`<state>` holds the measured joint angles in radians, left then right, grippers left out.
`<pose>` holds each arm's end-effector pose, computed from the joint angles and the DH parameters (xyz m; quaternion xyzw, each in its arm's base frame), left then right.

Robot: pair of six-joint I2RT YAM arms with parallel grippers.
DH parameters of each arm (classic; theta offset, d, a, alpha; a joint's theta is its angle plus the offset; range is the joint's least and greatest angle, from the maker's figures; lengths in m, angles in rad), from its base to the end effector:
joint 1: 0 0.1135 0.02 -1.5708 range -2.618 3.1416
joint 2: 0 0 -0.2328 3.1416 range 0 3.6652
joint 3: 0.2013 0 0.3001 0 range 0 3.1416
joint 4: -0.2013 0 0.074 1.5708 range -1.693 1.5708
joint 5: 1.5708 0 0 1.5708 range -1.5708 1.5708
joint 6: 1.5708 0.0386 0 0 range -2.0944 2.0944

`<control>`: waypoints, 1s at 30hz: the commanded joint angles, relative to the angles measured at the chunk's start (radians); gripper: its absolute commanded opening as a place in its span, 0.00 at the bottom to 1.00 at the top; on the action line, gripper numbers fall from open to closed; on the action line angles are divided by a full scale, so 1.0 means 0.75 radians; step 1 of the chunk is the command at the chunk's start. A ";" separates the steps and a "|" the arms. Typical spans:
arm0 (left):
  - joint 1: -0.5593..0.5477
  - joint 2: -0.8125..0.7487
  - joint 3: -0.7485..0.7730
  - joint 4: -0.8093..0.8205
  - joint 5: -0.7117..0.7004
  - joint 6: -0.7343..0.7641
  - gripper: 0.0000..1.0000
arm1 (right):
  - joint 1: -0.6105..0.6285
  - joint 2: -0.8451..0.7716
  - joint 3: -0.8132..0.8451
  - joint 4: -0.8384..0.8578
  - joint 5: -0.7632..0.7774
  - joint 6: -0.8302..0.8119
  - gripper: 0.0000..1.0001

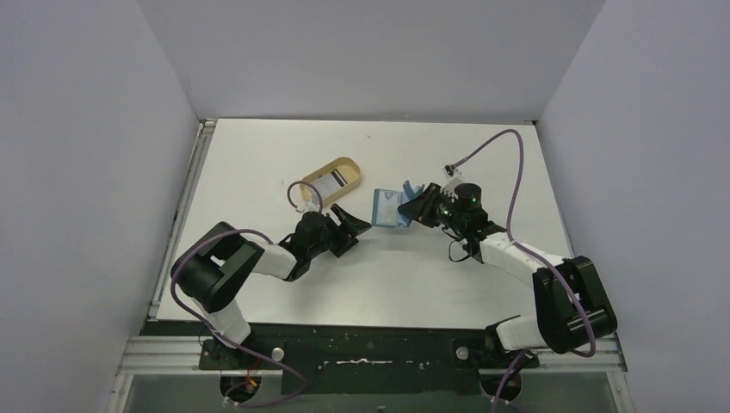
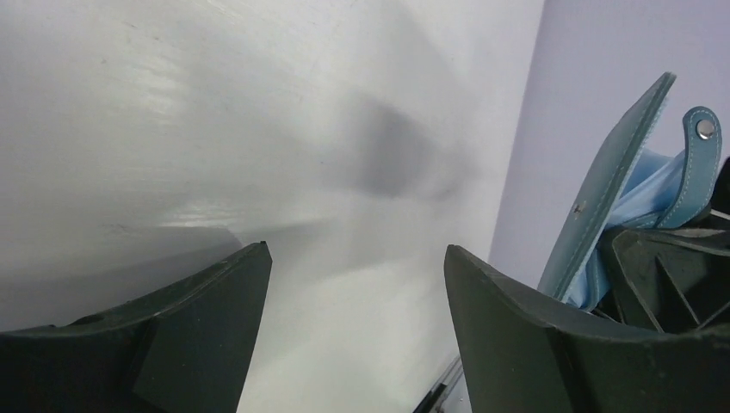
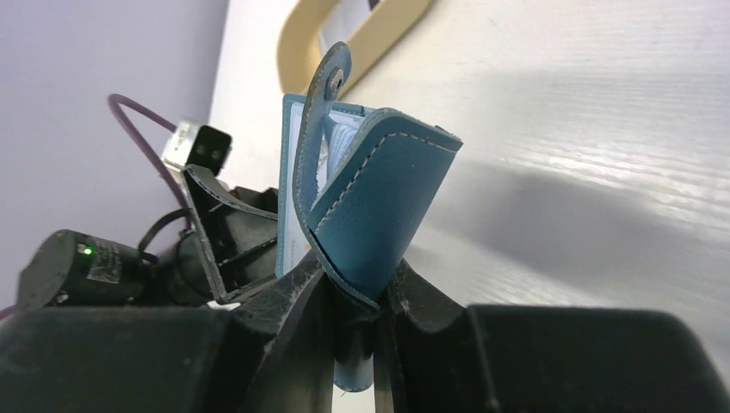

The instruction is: Take the credit cards out of the card holder

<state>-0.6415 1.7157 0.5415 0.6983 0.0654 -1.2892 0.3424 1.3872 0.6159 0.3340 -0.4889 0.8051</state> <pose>0.2569 -0.1950 0.0443 -0.2554 0.8145 -0.4437 0.2731 0.3029 0.1272 0.1347 0.0612 0.8266 0.4542 0.3267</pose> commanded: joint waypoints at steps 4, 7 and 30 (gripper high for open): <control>-0.008 0.016 -0.026 0.556 0.014 -0.189 0.72 | 0.005 -0.044 -0.008 0.230 -0.100 0.087 0.00; 0.002 0.051 -0.023 0.681 0.041 -0.218 0.68 | 0.004 -0.058 -0.019 0.227 -0.094 0.084 0.00; 0.004 -0.088 0.130 0.382 0.168 0.043 0.45 | -0.019 -0.062 -0.014 0.205 -0.146 0.075 0.00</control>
<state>-0.6357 1.6958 0.5968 1.0538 0.1825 -1.3174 0.3332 1.3678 0.5869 0.4107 -0.5766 0.8616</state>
